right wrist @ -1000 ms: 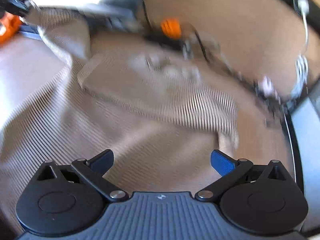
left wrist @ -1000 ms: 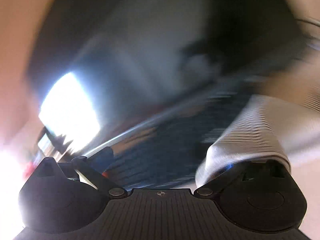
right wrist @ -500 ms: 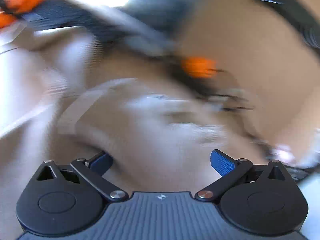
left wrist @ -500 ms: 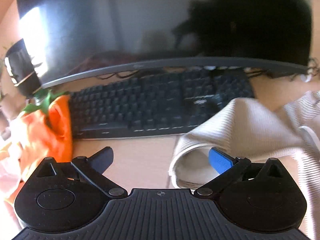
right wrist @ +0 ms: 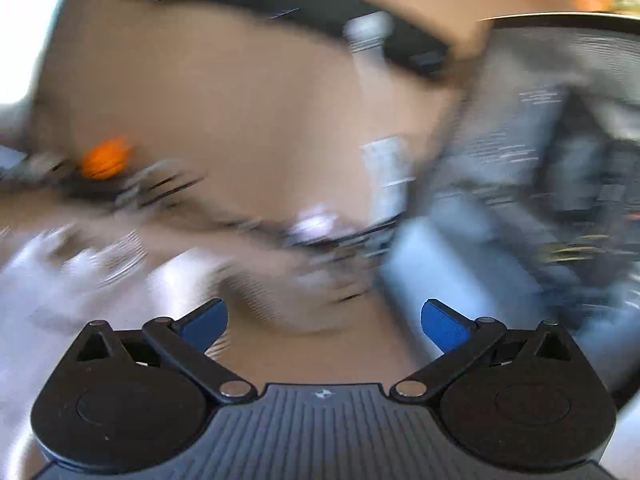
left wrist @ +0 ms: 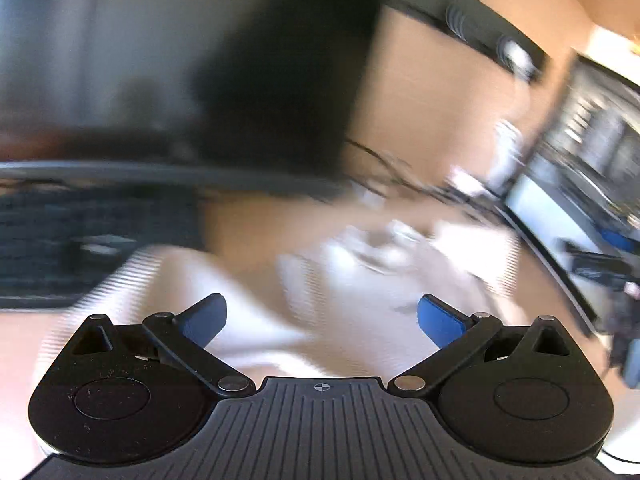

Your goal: Fold clothes

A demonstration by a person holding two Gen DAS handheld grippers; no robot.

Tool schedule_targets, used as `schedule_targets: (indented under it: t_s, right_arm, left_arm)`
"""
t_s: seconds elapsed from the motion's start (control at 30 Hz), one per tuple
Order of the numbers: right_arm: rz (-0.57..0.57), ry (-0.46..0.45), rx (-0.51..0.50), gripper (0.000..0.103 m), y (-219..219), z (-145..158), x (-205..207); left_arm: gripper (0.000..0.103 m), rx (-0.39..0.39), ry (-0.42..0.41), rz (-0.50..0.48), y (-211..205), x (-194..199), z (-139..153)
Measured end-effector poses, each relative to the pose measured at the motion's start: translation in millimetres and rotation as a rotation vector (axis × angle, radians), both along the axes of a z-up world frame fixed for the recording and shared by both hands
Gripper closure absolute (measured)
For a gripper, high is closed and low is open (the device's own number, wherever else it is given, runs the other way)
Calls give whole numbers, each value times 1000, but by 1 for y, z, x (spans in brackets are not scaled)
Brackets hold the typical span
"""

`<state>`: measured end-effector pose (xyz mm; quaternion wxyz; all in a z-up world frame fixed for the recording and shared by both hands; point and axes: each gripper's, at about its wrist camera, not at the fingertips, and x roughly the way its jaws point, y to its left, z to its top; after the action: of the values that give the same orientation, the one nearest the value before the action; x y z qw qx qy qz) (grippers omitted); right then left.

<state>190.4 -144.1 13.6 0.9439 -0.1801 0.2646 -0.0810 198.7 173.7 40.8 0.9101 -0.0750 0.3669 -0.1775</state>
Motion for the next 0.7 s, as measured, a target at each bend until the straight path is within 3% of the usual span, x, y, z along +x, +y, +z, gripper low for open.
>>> schedule_targets:
  t_s: [0.03, 0.13, 0.23, 0.27, 0.37, 0.4, 0.7]
  right_arm:
    - [40, 31, -40, 0, 11, -9, 6]
    - [133, 8, -180, 0, 38, -28, 30]
    - [128, -3, -252, 0, 42, -32, 65]
    - [97, -5, -318, 0, 42, -36, 78]
    - [-5, 14, -669, 0, 31, -70, 100]
    - [-15, 14, -699, 0, 22, -76, 96]
    - [-80, 27, -612, 0, -7, -63, 76]
  left_arm:
    - [0, -10, 24, -41, -15, 5, -8]
    - [0, 5, 97, -82, -49, 17, -32]
    - [0, 7, 148, -84, -70, 25, -50]
    - [0, 5, 163, -78, -74, 28, -55]
    - [0, 18, 187, -57, -82, 33, -65]
    - [0, 27, 190, -50, -84, 34, -68]
    - [0, 72, 143, -60, -92, 54, -72]
